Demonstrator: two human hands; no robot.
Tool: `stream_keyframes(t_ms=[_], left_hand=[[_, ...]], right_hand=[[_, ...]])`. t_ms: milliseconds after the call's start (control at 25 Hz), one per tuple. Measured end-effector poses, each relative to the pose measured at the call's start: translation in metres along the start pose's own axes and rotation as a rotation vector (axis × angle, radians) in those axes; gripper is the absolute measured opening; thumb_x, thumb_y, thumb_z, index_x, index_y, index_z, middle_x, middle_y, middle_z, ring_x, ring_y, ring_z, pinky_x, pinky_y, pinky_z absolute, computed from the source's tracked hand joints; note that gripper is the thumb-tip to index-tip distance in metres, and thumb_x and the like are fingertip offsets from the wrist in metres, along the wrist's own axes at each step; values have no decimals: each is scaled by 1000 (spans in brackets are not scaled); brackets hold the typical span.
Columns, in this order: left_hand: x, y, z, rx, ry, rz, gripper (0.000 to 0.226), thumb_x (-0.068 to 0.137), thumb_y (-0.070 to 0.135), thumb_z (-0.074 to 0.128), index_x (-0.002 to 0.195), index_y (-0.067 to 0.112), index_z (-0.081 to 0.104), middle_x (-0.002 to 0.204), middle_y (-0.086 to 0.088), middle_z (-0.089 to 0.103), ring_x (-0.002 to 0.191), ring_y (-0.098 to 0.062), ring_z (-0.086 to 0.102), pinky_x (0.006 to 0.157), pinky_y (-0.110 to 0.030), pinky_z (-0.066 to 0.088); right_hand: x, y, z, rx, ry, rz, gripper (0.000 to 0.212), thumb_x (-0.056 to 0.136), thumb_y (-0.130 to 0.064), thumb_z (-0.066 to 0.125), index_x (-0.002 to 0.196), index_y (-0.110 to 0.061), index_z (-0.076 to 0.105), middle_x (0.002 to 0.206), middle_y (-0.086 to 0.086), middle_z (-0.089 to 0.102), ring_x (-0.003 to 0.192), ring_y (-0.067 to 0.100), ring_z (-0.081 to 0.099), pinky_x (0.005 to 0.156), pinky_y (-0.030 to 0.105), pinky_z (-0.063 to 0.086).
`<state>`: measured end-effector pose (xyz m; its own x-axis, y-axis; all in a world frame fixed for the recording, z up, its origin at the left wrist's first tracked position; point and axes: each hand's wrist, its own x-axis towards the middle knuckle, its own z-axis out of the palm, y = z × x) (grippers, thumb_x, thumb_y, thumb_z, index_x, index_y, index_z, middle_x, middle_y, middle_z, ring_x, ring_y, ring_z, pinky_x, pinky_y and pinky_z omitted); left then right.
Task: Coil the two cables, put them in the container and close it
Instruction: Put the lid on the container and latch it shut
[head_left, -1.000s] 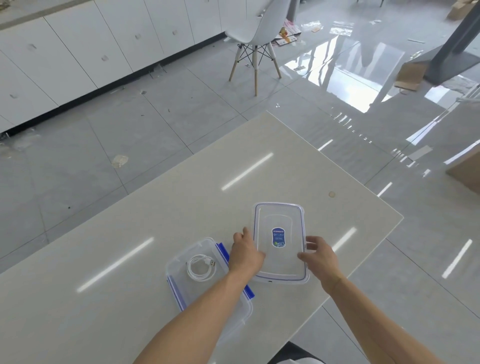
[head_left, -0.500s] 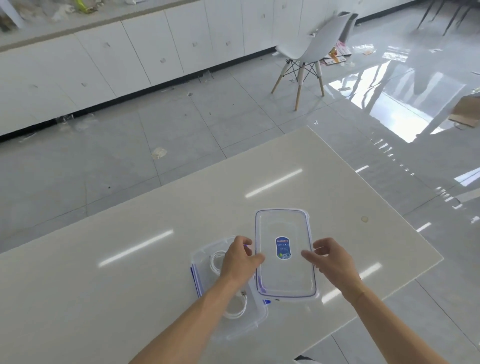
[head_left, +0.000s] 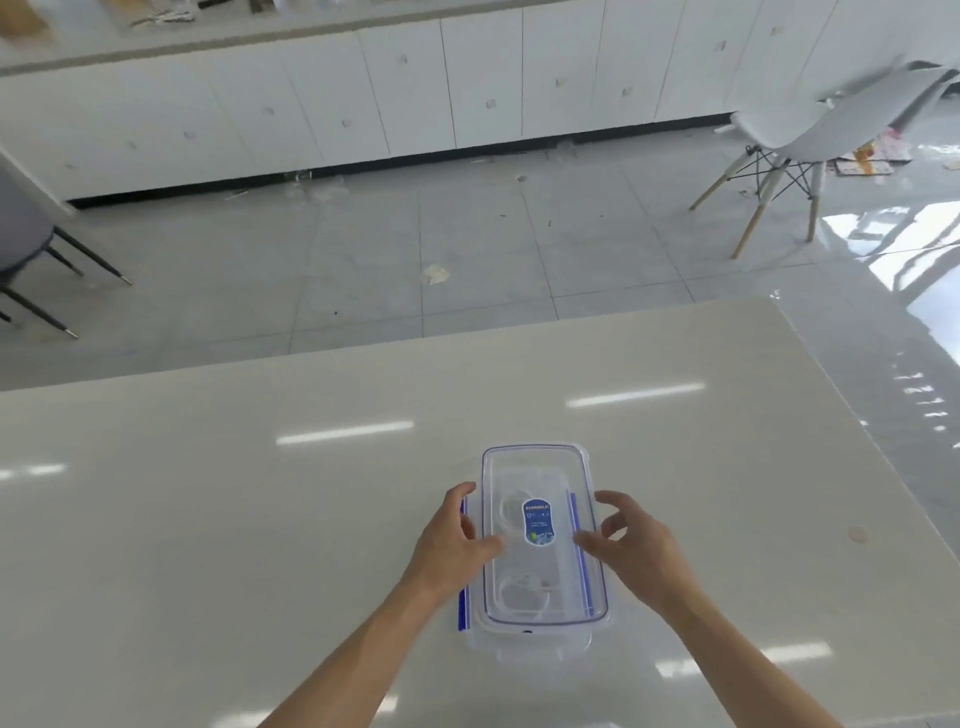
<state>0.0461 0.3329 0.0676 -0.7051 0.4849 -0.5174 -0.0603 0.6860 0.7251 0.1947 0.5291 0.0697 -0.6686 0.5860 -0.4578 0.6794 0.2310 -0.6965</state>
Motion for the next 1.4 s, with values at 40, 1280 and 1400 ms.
stream_keyframes(t_ms=[40,1280,1400], left_hand=[[-2,-6,-3,10,12,-6,81,68,42,70,142,36,38,78,5,52,68,-8,54,64,-18,44],[-10,-35,2,103,-1,-3,69,90,37,68,150,32,33,100,9,54,87,-14,61,78,-22,47],[-8,-33,5,109,22,-2,61,93,35,65,147,28,39,98,13,53,87,-12,59,77,-22,45]], right_hand=[[0,-3,5,-27,-14,-17,57,80,-46,75,132,-35,54,89,-13,64,78,2,63,62,19,43],[-20,13,46,-272,23,-80,62,92,-49,60,148,-31,38,116,-12,55,83,13,66,68,28,47],[-19,12,46,-308,19,-107,61,94,-48,58,148,-28,37,123,-10,53,87,16,67,66,30,49]])
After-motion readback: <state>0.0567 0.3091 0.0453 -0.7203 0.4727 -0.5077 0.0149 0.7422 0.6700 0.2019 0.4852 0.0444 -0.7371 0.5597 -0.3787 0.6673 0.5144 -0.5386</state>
